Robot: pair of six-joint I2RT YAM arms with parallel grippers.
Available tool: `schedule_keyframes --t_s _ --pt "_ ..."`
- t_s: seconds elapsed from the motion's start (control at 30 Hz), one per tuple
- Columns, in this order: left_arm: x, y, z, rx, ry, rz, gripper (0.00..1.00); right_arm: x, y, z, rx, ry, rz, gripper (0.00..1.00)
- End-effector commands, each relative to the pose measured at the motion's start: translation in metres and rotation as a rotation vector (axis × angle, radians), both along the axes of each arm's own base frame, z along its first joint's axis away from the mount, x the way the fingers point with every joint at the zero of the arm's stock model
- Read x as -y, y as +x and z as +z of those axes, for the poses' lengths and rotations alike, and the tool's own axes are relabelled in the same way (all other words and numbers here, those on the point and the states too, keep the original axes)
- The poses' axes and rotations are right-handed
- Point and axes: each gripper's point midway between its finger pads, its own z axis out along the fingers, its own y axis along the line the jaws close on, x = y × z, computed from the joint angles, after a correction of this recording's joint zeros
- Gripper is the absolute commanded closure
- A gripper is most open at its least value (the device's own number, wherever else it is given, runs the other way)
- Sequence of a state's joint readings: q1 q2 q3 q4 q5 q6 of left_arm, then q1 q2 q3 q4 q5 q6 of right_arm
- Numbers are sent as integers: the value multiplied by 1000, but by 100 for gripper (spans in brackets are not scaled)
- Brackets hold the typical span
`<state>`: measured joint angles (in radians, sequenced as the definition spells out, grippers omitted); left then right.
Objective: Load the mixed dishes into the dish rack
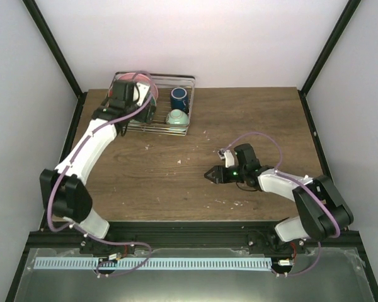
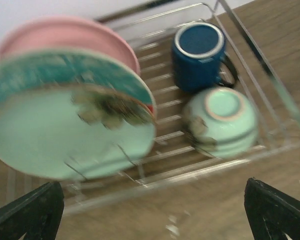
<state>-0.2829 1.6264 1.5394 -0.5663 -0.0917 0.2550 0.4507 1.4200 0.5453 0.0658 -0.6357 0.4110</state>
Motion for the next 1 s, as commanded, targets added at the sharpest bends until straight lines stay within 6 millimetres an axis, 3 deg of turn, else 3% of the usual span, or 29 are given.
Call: schedule_keyframes --t_s 0.0,0.13,0.3,0.5,0.73,0.97 --pt "20 -44 0 -63 -343 30 0 15 19 11 78 -102 -69 48" --pt "25 -77 -36 -190 -476 66 0 24 28 18 123 -167 -96 48" --pt "35 -104 -64 -315 -582 72 0 34 32 25 156 -211 -134 47" --pt "11 -128 -98 -322 -516 177 0 51 23 26 175 -242 -194 47" --pt "7 -154 -113 -323 -556 195 0 75 14 31 192 -276 -308 46" --pt "10 -161 -114 -313 -581 174 0 78 10 42 214 -239 -337 38"
